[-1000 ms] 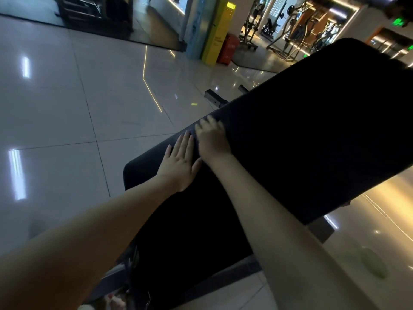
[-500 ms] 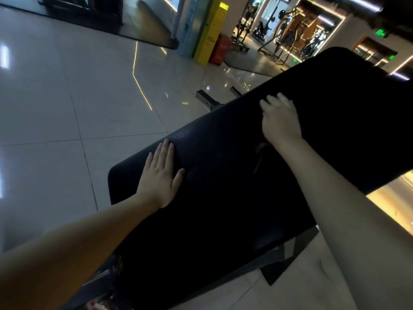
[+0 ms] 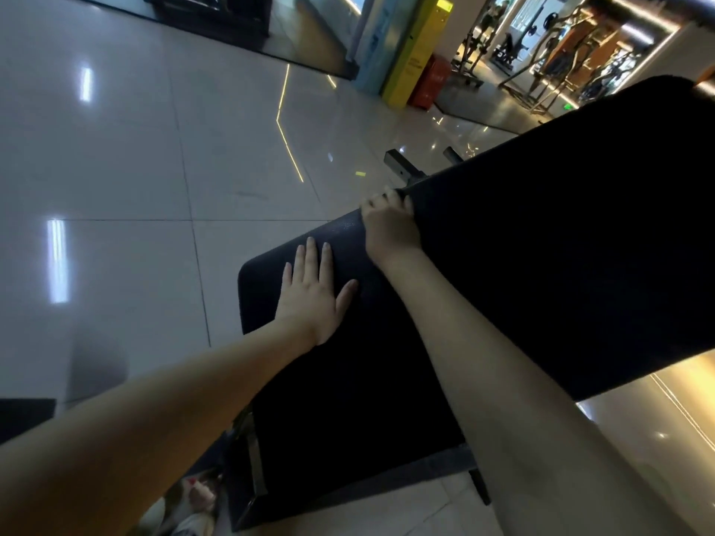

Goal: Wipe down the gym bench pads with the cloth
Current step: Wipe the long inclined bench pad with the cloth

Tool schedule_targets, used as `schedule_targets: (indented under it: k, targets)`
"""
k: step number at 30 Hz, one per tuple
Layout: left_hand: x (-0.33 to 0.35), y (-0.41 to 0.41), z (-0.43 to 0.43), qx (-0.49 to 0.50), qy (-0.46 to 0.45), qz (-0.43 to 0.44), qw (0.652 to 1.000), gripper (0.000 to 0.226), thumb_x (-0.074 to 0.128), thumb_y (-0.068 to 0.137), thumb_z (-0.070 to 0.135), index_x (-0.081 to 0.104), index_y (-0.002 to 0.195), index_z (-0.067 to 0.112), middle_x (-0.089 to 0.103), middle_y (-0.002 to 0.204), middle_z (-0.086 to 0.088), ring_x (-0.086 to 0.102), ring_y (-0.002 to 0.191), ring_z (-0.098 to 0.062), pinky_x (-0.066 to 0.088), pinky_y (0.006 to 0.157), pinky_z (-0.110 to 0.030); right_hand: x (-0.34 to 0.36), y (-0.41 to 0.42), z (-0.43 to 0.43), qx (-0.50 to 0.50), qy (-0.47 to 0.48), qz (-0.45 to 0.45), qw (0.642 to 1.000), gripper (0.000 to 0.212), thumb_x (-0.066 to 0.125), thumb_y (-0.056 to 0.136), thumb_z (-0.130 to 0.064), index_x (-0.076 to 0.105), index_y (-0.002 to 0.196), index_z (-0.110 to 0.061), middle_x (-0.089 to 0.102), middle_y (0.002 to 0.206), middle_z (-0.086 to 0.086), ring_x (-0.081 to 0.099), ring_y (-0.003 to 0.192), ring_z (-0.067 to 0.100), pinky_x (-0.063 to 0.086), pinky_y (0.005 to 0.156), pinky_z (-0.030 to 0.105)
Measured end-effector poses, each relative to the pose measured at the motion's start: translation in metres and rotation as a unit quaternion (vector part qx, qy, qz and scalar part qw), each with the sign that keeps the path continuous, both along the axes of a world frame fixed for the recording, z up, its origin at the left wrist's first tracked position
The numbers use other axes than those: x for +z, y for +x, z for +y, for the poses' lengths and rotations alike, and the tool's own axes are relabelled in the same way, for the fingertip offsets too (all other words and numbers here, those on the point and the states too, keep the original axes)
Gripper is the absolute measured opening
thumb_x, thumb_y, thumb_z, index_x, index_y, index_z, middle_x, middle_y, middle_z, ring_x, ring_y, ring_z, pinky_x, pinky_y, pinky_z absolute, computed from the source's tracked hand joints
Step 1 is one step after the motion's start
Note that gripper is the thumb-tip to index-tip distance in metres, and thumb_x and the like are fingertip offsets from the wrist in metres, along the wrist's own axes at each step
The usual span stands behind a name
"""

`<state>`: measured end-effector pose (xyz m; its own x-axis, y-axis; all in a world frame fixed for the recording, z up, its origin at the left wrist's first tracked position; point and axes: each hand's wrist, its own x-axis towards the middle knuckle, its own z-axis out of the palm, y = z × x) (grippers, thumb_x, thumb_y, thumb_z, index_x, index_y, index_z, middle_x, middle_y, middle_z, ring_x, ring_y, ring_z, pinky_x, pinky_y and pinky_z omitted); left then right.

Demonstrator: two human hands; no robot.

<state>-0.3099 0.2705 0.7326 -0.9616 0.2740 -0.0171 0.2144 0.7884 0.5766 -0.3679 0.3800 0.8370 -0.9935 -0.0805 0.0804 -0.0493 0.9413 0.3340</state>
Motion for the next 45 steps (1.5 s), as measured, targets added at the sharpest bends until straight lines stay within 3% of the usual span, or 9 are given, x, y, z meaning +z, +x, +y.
schedule_targets:
  k: [7,10,22,26,28,32,37,42,45]
  targets:
    - [-0.024,0.032,-0.034,-0.024,-0.036,-0.025,0.999,0.080,0.018,0.100,0.055,-0.017,0.153,0.007,-0.022,0.162,-0.012,-0.019,0.150,-0.022,-0.004,0.123,-0.038,-0.053,0.039,-0.054,0.123,0.028,-0.109,0.986,0.044,0.034,0.103,-0.018,0.037,0.147,-0.012,0.032,0.155,0.006,0.015,0.147,0.026,0.012,0.120,0.049]
    - [-0.022,0.032,-0.033,-0.018,-0.041,-0.035,0.998,0.080,0.017,0.101,0.055,-0.017,0.153,0.006,-0.022,0.162,-0.012,-0.019,0.150,-0.022,-0.004,0.123,-0.038,-0.043,0.051,-0.042,0.176,0.039,-0.144,0.973,0.051,0.047,0.099,-0.018,0.035,0.149,-0.015,0.029,0.157,0.004,0.013,0.149,0.023,0.013,0.121,0.042]
    - [-0.023,0.026,-0.040,-0.063,-0.037,-0.078,0.994,0.083,0.014,0.100,0.061,-0.022,0.152,0.007,-0.034,0.157,-0.009,-0.028,0.147,-0.020,-0.009,0.122,-0.039,0.009,0.010,0.035,0.113,-0.069,-0.041,0.990,0.043,0.048,0.093,-0.009,0.054,0.136,-0.009,0.046,0.147,0.010,0.028,0.143,0.029,0.012,0.120,0.044]
    - [-0.034,0.025,-0.056,-0.107,0.018,-0.059,0.992,0.120,-0.004,0.066,0.094,-0.022,0.152,0.012,-0.036,0.155,-0.002,-0.030,0.145,-0.014,-0.013,0.122,-0.036,-0.014,-0.009,0.008,0.124,-0.090,-0.064,0.986,0.035,0.048,0.089,-0.006,0.063,0.120,-0.004,0.059,0.129,0.013,0.044,0.125,0.033,0.027,0.111,0.038]
    - [-0.044,0.032,-0.060,-0.102,0.033,-0.047,0.993,0.123,-0.008,0.061,0.096,-0.022,0.152,0.015,-0.036,0.155,0.001,-0.030,0.145,-0.012,-0.014,0.121,-0.034,-0.029,-0.014,-0.015,0.150,-0.093,-0.088,0.980,0.030,0.048,0.088,-0.005,0.065,0.112,-0.003,0.062,0.119,0.013,0.049,0.114,0.032,0.033,0.102,0.036]
    - [-0.061,0.058,-0.063,-0.054,0.035,-0.046,0.997,0.097,0.010,0.084,0.078,-0.022,0.152,0.017,-0.035,0.156,0.002,-0.030,0.145,-0.011,-0.015,0.119,-0.029,-0.072,-0.013,-0.063,0.208,-0.091,-0.139,0.964,0.025,0.047,0.087,-0.006,0.066,0.104,-0.004,0.064,0.113,0.012,0.052,0.111,0.033,0.033,0.101,0.037]
    - [-0.081,0.080,-0.083,-0.027,0.049,-0.036,0.998,0.098,0.009,0.082,0.074,-0.011,0.155,0.013,-0.024,0.160,-0.001,-0.018,0.149,-0.013,-0.013,0.120,-0.034,-0.095,0.005,-0.084,0.286,-0.048,-0.177,0.941,0.032,0.048,0.089,-0.009,0.066,0.116,-0.006,0.064,0.121,0.008,0.052,0.118,0.030,0.034,0.105,0.039]
    - [-0.072,0.070,-0.091,0.164,0.178,-0.049,0.969,0.052,0.047,0.095,0.007,0.037,0.147,0.008,0.021,0.162,-0.009,0.025,0.147,-0.027,0.021,0.119,-0.042,-0.097,0.068,-0.076,0.338,-0.036,-0.233,0.911,0.034,0.047,0.091,-0.011,0.065,0.120,-0.012,0.062,0.124,0.001,0.046,0.122,0.023,0.029,0.109,0.042]
    - [-0.065,0.054,-0.096,0.138,0.225,-0.039,0.964,0.051,0.044,0.098,0.002,0.038,0.148,0.008,0.021,0.163,-0.005,0.025,0.148,-0.024,0.024,0.119,-0.039,-0.095,0.119,-0.060,0.359,-0.053,-0.265,0.893,0.037,0.051,0.088,-0.011,0.066,0.121,-0.013,0.062,0.126,0.001,0.045,0.125,0.025,0.022,0.108,0.041]
